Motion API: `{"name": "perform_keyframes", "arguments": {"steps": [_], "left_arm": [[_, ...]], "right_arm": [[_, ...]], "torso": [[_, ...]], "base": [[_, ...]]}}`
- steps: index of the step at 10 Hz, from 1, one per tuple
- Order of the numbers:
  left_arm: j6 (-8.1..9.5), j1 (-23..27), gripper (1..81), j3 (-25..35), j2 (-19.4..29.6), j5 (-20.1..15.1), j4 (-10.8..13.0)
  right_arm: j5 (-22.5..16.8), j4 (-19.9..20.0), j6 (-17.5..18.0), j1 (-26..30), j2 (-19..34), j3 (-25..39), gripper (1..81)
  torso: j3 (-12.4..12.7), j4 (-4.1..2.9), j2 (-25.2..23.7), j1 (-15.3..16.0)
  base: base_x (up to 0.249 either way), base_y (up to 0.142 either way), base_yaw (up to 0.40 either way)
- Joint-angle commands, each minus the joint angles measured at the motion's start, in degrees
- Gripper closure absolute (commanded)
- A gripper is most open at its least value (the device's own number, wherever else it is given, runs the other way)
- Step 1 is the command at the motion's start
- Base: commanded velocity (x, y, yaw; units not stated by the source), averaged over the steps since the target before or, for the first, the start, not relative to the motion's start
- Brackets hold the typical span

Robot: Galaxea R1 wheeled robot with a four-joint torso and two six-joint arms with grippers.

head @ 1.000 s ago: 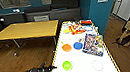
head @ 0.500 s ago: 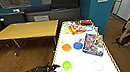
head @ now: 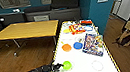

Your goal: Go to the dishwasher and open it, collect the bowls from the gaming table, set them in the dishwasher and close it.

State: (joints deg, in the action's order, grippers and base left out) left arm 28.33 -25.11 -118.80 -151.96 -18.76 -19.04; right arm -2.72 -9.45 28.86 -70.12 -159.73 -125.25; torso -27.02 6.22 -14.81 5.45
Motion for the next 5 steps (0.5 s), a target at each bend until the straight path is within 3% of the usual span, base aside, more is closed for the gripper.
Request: {"name": "perform_keyframes", "arguments": {"steps": [1, 5], "left_arm": [[0.06, 8.7, 1.0, -3.7, -2.1, -5.5, 0.1], [0.15, 8.7, 1.0, -8.2, -5.6, -6.6, 0.1]], "right_arm": [[-3.0, -0.7, -0.2, 3.1, 0.4, 1.0, 81.1], [-3.0, -0.6, -0.2, 3.1, 0.4, 0.9, 81.1]], "torso": [[0.0, 0.0, 0.0, 0.0], [0.0, 0.0, 0.0, 0.0]], "base": [[0.0, 0.0, 0.0], [0.0, 0.0, 0.0]]}}
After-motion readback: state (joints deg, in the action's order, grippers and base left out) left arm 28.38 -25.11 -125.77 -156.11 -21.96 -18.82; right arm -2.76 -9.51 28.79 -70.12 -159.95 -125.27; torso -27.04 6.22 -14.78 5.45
